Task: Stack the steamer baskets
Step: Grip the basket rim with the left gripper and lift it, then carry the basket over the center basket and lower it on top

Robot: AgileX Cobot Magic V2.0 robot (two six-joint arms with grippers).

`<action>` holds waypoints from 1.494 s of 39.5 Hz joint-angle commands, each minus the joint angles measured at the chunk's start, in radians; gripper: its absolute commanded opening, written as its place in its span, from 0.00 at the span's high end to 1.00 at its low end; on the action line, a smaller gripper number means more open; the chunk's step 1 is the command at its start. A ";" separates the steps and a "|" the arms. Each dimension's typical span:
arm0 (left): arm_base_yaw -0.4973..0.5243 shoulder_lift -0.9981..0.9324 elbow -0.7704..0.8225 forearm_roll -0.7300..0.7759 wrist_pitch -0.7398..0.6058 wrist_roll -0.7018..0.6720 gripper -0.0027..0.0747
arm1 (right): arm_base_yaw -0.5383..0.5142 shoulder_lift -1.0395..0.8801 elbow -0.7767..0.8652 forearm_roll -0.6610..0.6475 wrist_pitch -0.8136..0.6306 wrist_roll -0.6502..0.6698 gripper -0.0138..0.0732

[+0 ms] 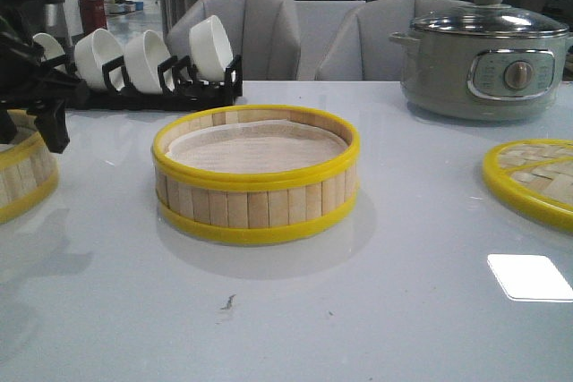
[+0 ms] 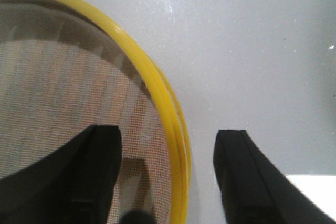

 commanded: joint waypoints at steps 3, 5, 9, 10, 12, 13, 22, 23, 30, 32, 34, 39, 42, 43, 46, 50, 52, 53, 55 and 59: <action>-0.004 -0.021 -0.033 0.006 -0.018 -0.003 0.40 | 0.001 0.002 -0.040 -0.004 -0.083 -0.007 0.33; -0.004 -0.021 -0.033 0.006 -0.013 -0.003 0.43 | 0.001 0.002 -0.040 -0.004 -0.086 -0.007 0.33; -0.004 -0.024 -0.033 0.006 -0.012 -0.003 0.65 | 0.001 0.002 -0.040 -0.004 -0.101 -0.007 0.33; -0.004 -0.027 -0.033 0.006 -0.012 -0.003 0.72 | 0.001 0.002 -0.040 -0.004 -0.104 -0.007 0.33; -0.004 -0.036 -0.033 0.006 -0.012 -0.003 0.88 | 0.001 0.002 -0.040 -0.004 -0.112 -0.007 0.33; -0.004 -0.041 -0.033 0.006 -0.012 -0.003 0.85 | 0.001 0.002 -0.040 -0.004 -0.115 -0.007 0.33; -0.044 -0.116 -0.103 0.012 0.022 -0.003 0.85 | 0.001 0.002 -0.040 -0.004 -0.127 -0.007 0.33; -0.053 -0.124 -0.117 0.014 0.029 -0.003 0.85 | 0.001 0.002 -0.040 -0.004 -0.127 -0.007 0.33; -0.171 -0.145 -0.262 0.012 0.138 0.038 0.85 | 0.001 0.002 -0.040 -0.004 -0.127 -0.007 0.33; -0.214 -0.143 -0.301 0.010 0.171 0.056 0.85 | 0.001 0.002 -0.040 -0.004 -0.127 -0.007 0.33; -0.267 -0.143 -0.332 0.007 0.184 0.056 0.85 | 0.001 0.002 -0.040 -0.004 -0.127 -0.007 0.33; -0.382 -0.140 -0.367 -0.013 0.185 0.076 0.85 | 0.001 0.002 -0.040 -0.004 -0.127 -0.007 0.33; -0.455 -0.139 -0.370 -0.013 0.163 0.076 0.85 | 0.001 0.002 -0.040 -0.004 -0.127 -0.007 0.33; -0.480 -0.136 -0.370 -0.013 0.158 0.076 0.85 | 0.001 0.002 -0.040 -0.004 -0.127 -0.007 0.33; -0.535 -0.124 -0.370 -0.013 0.145 0.076 0.85 | 0.001 0.002 -0.040 -0.004 -0.126 -0.007 0.33; -0.600 -0.099 -0.370 -0.013 0.141 0.076 0.85 | 0.001 0.002 -0.040 -0.004 -0.126 -0.007 0.33; -0.624 -0.086 -0.370 -0.013 0.138 0.076 0.85 | 0.001 0.002 -0.040 -0.004 -0.125 -0.007 0.33; -0.632 -0.078 -0.370 -0.013 0.136 0.076 0.85 | 0.001 0.002 -0.040 -0.004 -0.125 -0.007 0.33; -0.646 -0.068 -0.370 -0.013 0.124 0.076 0.85 | 0.001 0.002 -0.040 -0.004 -0.123 -0.007 0.33; -0.664 -0.042 -0.383 -0.015 0.110 0.076 0.85 | 0.001 0.002 -0.040 -0.004 -0.119 -0.007 0.33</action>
